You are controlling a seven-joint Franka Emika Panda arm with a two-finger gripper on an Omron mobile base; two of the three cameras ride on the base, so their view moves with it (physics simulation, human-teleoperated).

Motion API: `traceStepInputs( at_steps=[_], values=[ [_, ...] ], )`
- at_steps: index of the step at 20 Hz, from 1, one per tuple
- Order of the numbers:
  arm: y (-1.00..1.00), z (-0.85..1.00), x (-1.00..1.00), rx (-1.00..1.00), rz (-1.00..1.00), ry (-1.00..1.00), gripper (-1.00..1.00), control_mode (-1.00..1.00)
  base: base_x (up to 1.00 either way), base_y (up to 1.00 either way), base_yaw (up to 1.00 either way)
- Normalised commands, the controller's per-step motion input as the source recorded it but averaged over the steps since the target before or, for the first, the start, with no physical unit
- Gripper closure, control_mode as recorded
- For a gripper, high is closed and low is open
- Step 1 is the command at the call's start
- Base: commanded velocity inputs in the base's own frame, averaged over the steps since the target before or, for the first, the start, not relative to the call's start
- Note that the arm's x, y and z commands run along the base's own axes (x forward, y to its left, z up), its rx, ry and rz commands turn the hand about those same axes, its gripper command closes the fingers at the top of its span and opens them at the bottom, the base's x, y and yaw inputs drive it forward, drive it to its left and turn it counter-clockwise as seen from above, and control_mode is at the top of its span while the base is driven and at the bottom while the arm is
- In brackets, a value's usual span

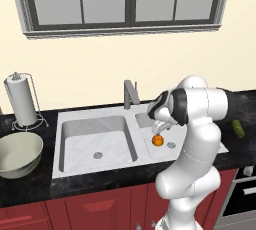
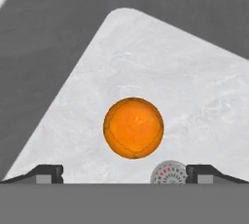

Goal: Remove the cucumber and orange from the sink. Then move the bowl and cup from the counter to the sink for washing.

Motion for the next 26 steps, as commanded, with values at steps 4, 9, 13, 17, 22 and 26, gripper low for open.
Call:
traceStepInputs(
  at_steps=[4,9,13,17,22,26],
  values=[
    [0.00,-0.23,0.00,0.00,0.00,0.01,-1.00,-1.00,0.00,0.00,0.00],
    [0.00,-0.22,0.00,0.00,0.00,0.00,-1.00,-1.00,0.00,0.00,0.00],
    [0.00,-0.27,0.05,0.00,0.00,0.00,-1.00,-1.00,0.00,0.00,0.00],
    [0.00,-0.25,0.05,0.00,0.00,0.00,-1.00,-1.00,0.00,0.00,0.00],
    [0.01,-0.23,0.04,0.00,0.00,0.00,-1.00,-1.00,0.00,0.00,0.00],
    [0.02,-0.20,0.09,0.00,0.00,0.00,-1.00,-1.00,0.00,0.00,0.00]
  ],
)
